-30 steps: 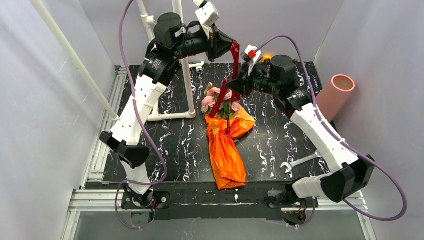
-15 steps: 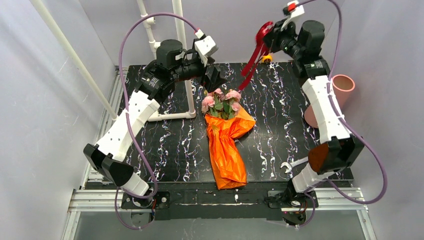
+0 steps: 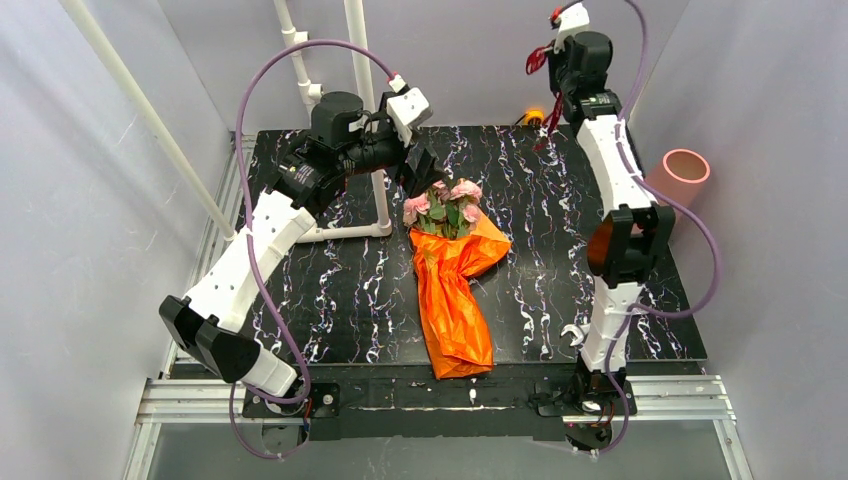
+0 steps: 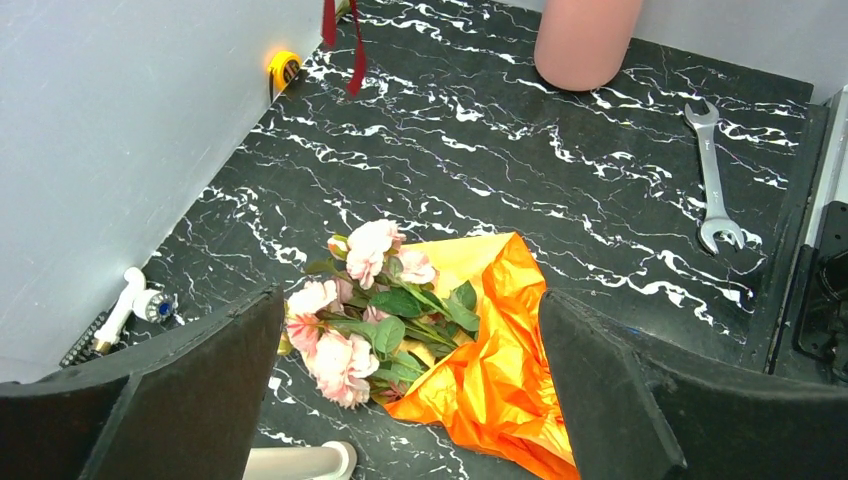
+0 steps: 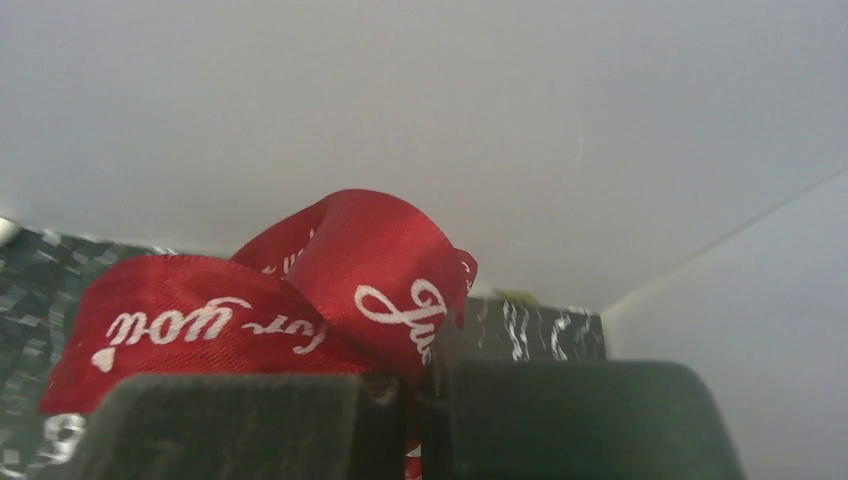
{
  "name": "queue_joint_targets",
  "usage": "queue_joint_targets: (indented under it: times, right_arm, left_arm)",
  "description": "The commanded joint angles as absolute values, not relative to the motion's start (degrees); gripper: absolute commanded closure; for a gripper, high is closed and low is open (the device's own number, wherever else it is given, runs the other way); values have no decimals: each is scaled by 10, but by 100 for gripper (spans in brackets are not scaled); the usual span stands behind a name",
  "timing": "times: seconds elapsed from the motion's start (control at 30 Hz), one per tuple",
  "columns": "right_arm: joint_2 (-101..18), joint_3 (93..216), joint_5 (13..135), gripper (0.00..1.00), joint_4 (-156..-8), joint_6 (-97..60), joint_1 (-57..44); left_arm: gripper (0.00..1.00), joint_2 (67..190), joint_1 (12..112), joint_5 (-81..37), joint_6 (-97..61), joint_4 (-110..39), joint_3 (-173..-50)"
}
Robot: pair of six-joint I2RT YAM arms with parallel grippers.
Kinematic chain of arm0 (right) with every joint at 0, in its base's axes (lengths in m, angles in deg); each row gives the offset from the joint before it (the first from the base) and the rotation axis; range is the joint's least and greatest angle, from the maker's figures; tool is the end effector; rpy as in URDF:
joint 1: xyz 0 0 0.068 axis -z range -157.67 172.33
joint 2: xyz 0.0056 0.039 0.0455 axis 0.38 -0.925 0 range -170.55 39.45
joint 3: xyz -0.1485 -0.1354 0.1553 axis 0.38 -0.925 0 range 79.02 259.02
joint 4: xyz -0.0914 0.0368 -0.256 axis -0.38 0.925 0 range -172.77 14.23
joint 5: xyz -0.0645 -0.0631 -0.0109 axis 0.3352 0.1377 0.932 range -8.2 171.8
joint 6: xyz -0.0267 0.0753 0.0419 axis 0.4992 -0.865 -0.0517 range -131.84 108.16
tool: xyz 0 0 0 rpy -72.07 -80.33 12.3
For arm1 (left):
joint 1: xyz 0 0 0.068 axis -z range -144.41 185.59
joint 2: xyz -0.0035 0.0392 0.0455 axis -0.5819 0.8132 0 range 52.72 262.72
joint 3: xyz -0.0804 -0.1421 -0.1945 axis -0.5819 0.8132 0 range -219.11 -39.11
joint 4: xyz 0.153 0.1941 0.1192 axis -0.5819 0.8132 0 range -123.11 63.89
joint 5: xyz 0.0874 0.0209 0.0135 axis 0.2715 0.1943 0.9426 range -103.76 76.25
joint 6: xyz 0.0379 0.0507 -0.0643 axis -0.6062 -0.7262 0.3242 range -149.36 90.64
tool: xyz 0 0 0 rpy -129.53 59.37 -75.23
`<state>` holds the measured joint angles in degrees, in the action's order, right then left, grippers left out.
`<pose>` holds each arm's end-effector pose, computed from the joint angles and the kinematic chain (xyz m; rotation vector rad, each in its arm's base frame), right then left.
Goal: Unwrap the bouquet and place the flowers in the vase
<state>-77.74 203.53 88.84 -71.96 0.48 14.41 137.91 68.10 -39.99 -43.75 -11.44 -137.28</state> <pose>0.5306 0.0639 0.4141 -0.1936 1.6222 -0.1592 0.3037 -0.2357 0.4516 0.9962 1.4353 -0.6259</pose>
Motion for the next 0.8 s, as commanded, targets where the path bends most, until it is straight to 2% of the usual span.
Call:
queue_joint_targets:
  times: [0.0, 0.53, 0.77]
  right_arm:
    - [-825, 2061, 967, 99, -695, 55, 156]
    - [-992, 2074, 1029, 98, -615, 90, 164]
    - [-997, 2042, 1039, 81, -615, 104, 167]
  left_arm:
    - [2, 1356, 680, -392, -445, -97, -1369]
    - [2, 1359, 680, -434, -418, -35, -1342]
    - [2, 1346, 680, -436, -415, -23, -1303]
